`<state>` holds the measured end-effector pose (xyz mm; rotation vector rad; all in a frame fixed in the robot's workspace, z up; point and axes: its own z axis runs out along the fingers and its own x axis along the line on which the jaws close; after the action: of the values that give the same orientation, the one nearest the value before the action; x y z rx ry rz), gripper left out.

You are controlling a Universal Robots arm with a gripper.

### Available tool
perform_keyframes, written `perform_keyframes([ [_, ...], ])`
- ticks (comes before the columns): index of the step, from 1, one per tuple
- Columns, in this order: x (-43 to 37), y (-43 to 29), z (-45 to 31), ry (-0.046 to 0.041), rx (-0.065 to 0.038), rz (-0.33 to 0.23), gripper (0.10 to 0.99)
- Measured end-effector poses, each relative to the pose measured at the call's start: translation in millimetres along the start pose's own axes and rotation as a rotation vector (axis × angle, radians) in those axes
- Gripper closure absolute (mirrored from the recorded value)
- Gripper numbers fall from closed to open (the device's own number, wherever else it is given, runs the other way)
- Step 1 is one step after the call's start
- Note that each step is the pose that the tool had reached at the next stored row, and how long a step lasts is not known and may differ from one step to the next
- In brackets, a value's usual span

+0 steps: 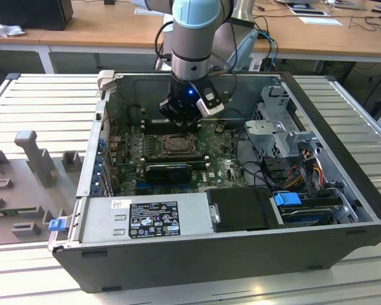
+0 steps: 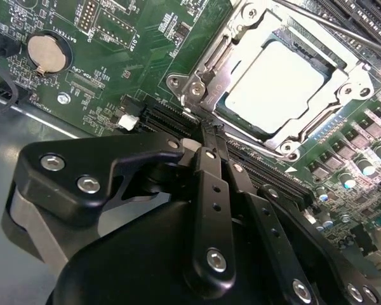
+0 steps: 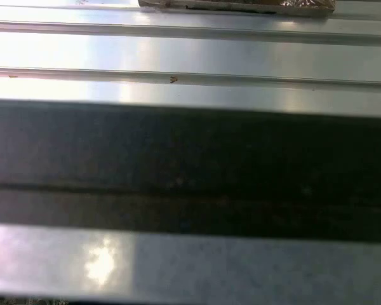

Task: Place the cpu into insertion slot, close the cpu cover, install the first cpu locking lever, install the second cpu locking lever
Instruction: 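Install the first cpu locking lever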

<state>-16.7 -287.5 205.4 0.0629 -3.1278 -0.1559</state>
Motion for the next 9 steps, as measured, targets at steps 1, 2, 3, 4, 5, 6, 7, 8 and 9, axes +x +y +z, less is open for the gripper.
perform_keyframes([
  [1, -0.1, 0.0, 0.2, -0.0001, 0.0, 0.0, 0.98],
  [2, -0.1, 0.0, 0.3, -0.0001, 0.0, 0.0, 0.98],
  [3, -0.2, 0.0, 0.5, -0.0001, 0.001, 0.0, 0.98],
  [4, -0.2, 0.0, 0.5, -0.0001, 0.002, 0.0, 0.98],
  [5, -0.2, 0.0, 0.7, 0.0, 0.003, 0.0, 0.98],
  [6, -0.2, 0.0, 0.8, 0.0001, 0.004, 0.0, 0.98],
  [7, -0.2, 0.0, 0.9, 0.0001, 0.005, 0.0, 0.98],
  [8, -0.1, -0.1, 1.0, 0.0002, 0.007, 0.0, 0.98],
  [9, -0.1, -0.2, 1.2, 0.0003, 0.008, 0.0, 0.98],
])
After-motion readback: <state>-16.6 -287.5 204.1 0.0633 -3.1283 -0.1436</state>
